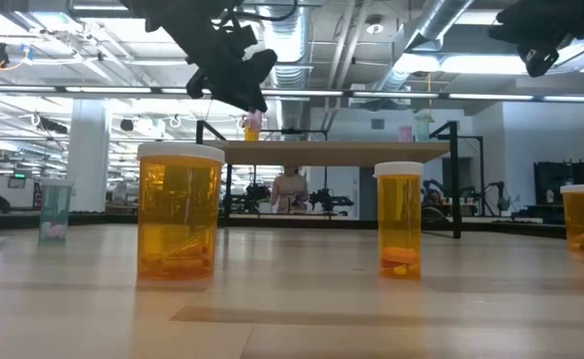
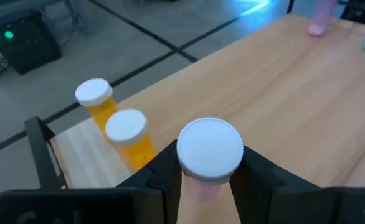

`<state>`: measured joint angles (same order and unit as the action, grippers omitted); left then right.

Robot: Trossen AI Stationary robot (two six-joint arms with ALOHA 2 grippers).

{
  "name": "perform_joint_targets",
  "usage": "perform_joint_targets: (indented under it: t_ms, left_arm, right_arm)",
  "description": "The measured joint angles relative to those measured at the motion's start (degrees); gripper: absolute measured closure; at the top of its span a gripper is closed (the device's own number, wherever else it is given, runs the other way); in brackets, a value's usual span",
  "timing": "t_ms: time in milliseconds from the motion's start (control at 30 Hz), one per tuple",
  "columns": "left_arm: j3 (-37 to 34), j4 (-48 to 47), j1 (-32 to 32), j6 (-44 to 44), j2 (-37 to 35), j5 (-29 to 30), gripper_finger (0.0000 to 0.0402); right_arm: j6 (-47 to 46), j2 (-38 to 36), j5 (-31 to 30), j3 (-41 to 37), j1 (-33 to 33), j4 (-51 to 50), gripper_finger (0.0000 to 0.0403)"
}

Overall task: Pick and place medicine bottles onto shelf by color
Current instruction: Put the top small pink pill bottle on the shelf

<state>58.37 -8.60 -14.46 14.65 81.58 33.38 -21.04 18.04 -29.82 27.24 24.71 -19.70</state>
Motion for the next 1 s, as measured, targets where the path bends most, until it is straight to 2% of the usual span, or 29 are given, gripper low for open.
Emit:
perform_joint_targets:
  t_ms: [200,300,567,1000]
  left_arm:
    - [-8.93,12.01,-0.47,-0.02,-3.78,-3.99,0.0301]
    - [-11.76,12.57,-1.44,0.62,-6.26,-4.41,0.0301]
    - [-11.80,10.14,-1.88,0.58,-7.49,-4.65,0.0300]
    - [-11.72,9.50,-2.55,0.56,-6.44,-5.35,0.0275]
  right_arm:
    - [-0.13,-0.02,0.00,0.00,0.01,-0.52,0.0280]
    - [-0.11,0.00,0.00,-0.04,0.00,-0.89,0.0280]
    - [0.49,-0.02,-0.09,-0.04,-1.01,-0.28,0.0280]
    - [0.48,-0.02,-0.15,-0.04,-2.29,-0.42,0.0280]
